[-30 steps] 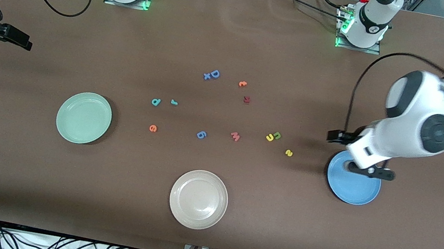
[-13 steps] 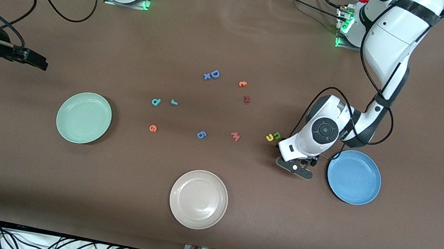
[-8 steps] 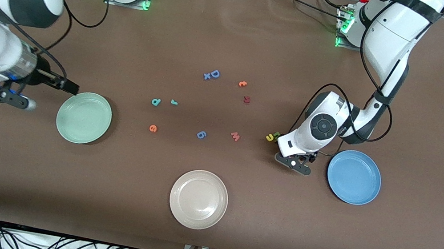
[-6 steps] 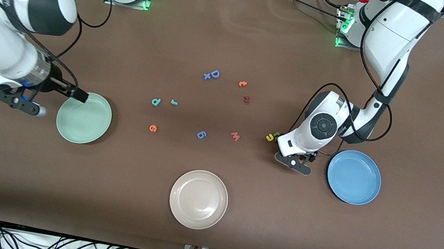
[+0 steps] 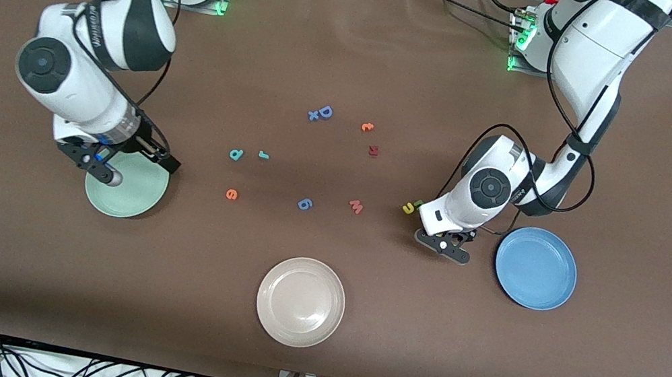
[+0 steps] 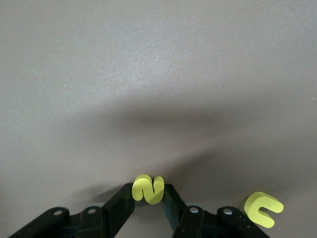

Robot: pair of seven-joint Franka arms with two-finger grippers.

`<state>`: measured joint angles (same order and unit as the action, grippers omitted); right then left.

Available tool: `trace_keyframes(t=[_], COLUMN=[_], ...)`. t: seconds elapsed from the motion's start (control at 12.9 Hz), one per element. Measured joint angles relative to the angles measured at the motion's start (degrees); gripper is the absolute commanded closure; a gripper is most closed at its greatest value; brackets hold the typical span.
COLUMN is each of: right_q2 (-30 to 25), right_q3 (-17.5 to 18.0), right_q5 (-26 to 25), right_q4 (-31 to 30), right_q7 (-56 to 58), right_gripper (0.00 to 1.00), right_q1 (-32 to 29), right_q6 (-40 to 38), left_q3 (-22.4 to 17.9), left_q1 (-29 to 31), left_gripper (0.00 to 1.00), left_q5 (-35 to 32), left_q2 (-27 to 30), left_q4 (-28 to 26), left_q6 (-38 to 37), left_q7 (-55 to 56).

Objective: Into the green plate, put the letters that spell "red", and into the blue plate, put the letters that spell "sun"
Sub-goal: 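Drop the yellow 2 on the blue plate while the right gripper reaches letters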

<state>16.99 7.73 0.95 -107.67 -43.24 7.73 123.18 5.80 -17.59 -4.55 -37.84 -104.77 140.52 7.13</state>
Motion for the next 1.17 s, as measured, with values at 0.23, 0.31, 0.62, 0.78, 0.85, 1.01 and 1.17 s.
trace_keyframes(t=[0.23, 0.31, 0.62, 0.78, 0.85, 1.01, 1.17], right_q2=[0.0, 0.2, 5.1, 8.3, 9.4, 10.5, 10.6], right_q3=[2.2, 2.8, 3.3, 3.5, 3.5, 3.5, 3.9], right_q5=[-0.1, -0.6, -15.4, -17.4, -17.5, -17.5, -17.5], right_q4=[-5.1, -6.2, -7.8, -7.8, -7.8, -7.7, -7.7], right_q7=[-6.5, -8.7, -25.7, -28.2, -28.3, -28.4, -28.4], right_gripper=[0.00, 0.00, 0.00, 0.00, 0.00, 0.00, 0.00], right_q1=[0.0, 0.3, 5.1, 5.8, 5.8, 5.8, 5.8], right_q6=[5.2, 6.1, 9.5, 12.1, 13.2, 14.6, 14.9], left_q3=[0.0, 0.0, -0.2, -0.6, -0.7, -1.1, -1.2], left_q1=[0.0, 0.0, 0.1, 2.4, 4.8, 10.6, 16.0], left_gripper=[0.84, 0.84, 0.83, 0.83, 0.83, 0.82, 0.77], left_q5=[0.0, 0.0, 0.0, 0.0, 0.0, 0.0, 0.0], left_q2=[0.0, 0.0, 1.5, 4.3, 5.4, 6.5, 5.9], left_q4=[0.0, 0.0, 0.4, 2.3, 3.5, 4.6, 4.5], left_q6=[0.0, 0.0, -2.7, -9.8, -13.0, -15.7, -15.8], left_q7=[0.0, 0.0, 0.0, -2.0, -5.3, -13.0, -20.3])
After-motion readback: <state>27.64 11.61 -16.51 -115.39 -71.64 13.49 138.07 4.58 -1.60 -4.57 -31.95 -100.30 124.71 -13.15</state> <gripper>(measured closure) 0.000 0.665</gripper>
